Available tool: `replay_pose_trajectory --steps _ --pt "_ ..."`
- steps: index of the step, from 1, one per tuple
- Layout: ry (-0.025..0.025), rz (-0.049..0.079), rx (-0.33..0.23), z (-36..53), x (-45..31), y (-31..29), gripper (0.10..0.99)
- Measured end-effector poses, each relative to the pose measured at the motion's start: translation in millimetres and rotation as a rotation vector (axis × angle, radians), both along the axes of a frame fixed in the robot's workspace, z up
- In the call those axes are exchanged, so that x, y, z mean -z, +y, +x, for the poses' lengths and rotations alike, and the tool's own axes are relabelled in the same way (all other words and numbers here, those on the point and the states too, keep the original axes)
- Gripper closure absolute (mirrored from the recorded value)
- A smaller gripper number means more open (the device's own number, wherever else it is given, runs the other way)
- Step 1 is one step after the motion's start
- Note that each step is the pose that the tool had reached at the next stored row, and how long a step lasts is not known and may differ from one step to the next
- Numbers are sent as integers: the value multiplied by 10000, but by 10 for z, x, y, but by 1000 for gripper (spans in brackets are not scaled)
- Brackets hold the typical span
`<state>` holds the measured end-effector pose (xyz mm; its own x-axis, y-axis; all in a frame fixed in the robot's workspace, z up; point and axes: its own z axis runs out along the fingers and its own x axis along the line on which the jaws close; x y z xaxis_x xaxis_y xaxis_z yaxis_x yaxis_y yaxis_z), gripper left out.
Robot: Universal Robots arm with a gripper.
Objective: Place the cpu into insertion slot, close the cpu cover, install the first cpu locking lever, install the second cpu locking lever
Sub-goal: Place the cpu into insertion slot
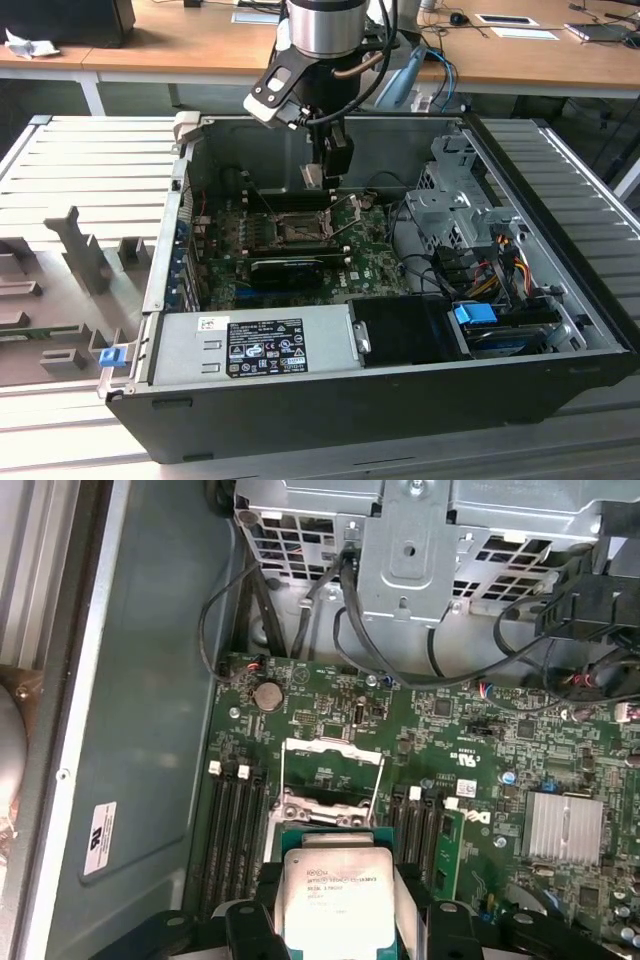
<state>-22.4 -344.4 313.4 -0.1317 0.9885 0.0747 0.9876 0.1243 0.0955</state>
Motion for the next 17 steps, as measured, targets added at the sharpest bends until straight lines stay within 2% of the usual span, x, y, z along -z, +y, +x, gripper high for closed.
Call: replay_pose_trajectory --steps 11,17 --pt "1 200 15 -2 38 0 557" --pt "0 262 39 -2 63 0 557"
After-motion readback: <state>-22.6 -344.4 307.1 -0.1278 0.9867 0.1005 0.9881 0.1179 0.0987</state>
